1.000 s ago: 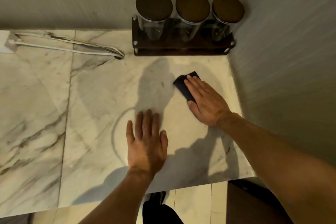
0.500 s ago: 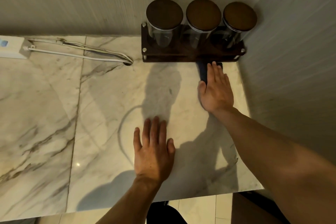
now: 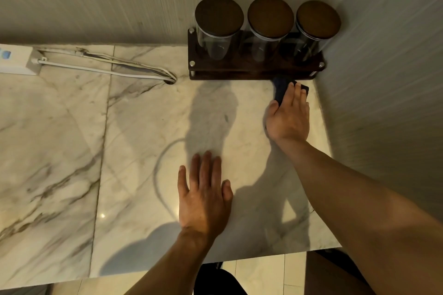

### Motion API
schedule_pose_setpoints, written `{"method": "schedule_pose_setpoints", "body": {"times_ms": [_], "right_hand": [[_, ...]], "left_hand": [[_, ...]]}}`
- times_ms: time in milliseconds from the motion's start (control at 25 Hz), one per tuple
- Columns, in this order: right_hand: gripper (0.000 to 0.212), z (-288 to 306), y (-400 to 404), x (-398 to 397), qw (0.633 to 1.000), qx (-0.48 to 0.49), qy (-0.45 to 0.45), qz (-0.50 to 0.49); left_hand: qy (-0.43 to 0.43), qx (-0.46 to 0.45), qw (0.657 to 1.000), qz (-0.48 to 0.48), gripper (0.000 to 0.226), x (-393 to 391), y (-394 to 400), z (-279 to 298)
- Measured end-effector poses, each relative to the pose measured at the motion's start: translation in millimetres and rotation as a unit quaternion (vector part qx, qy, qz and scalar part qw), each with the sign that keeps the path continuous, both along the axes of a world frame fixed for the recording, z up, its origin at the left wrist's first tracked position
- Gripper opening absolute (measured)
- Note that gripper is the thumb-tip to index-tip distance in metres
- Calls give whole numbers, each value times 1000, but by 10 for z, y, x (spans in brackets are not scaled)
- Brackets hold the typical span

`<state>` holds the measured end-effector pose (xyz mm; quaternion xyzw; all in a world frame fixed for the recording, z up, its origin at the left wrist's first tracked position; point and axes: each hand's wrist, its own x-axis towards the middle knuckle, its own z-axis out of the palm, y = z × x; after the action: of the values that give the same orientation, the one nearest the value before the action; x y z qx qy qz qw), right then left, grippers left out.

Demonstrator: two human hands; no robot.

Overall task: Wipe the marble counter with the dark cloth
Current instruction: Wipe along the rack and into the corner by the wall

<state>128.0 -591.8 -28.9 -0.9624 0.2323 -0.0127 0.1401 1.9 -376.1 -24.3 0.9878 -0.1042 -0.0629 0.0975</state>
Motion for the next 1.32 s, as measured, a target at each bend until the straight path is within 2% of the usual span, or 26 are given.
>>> {"method": "schedule_pose_setpoints", "body": {"times_ms": [280,600,1120,1320], "right_hand": [[64,12,35,-83,997,9,-2,-75],[65,40,56,-362,994,20,-8,-104],[63,25,254,-1082,986,19,-28,-164],[67,28,316,-1473,980,41,-17,-194]], "left_hand": [[-5,9,1000,0,55,-8,0,2],[-22,-13,1000,1,55,-16,4,-44],[10,15,1000,-12,57,-32,20,7],[6,-12,1000,-25,59,-54,33,14]]}}
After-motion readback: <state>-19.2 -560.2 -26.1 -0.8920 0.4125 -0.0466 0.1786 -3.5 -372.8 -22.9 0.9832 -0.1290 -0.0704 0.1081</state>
